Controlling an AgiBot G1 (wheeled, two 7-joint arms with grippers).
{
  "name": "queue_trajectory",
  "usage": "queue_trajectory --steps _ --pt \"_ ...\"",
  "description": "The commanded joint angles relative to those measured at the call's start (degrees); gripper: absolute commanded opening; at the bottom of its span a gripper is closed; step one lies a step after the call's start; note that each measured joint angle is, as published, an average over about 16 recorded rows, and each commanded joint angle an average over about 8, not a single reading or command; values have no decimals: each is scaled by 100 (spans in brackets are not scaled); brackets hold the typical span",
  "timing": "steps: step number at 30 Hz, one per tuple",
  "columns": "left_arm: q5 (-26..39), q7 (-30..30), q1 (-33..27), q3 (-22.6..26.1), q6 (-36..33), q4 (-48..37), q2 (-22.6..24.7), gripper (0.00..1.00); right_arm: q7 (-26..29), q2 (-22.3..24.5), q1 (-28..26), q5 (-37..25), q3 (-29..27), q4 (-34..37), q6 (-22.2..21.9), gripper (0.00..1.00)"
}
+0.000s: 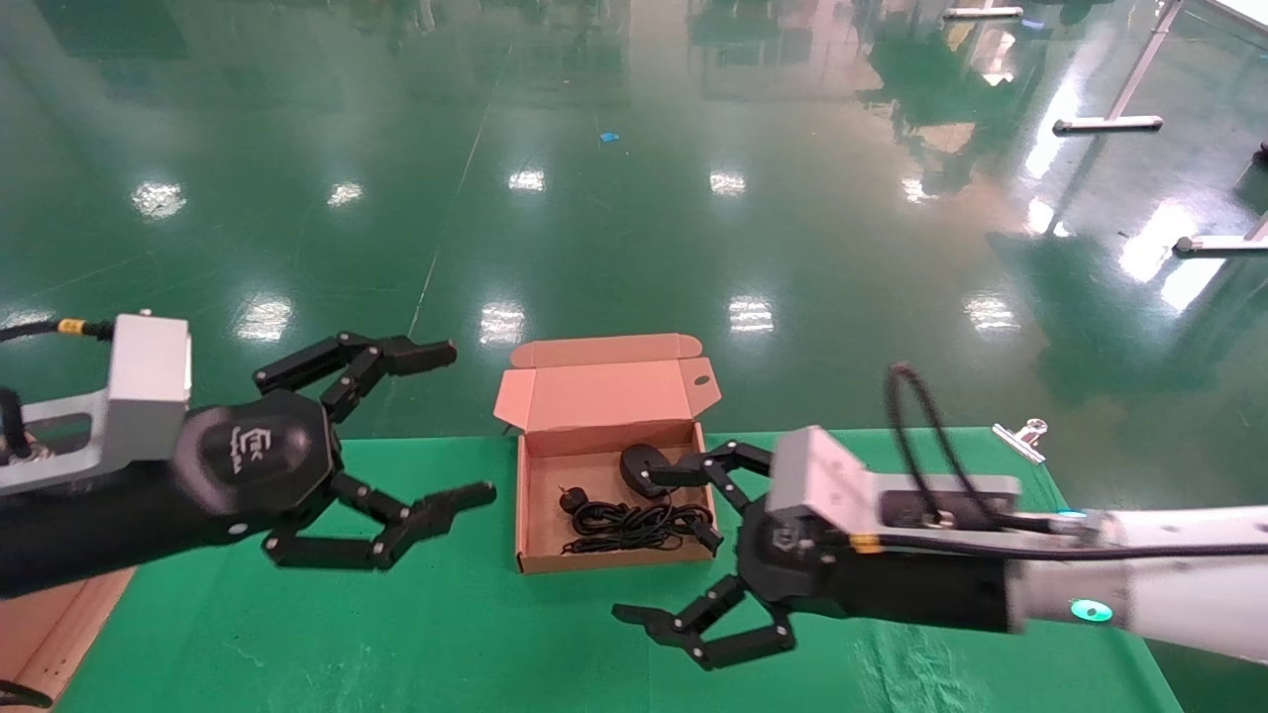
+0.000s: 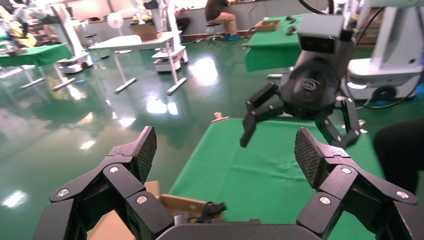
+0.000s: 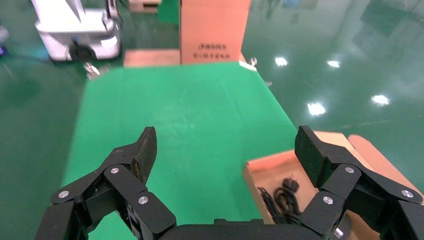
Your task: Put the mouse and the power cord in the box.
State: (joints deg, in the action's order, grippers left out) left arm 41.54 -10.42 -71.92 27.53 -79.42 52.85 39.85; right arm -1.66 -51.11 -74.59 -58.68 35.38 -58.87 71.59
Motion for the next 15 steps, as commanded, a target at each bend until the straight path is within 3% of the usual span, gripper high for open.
queue_trajectory --steps 1,15 --pt "2 166 81 -90 -49 163 -38 100 110 143 116 149 -172 -131 125 100" --pt "20 1350 661 -734 -400 1322 -308 100 895 1159 939 1212 -1395 -1060 1017 100"
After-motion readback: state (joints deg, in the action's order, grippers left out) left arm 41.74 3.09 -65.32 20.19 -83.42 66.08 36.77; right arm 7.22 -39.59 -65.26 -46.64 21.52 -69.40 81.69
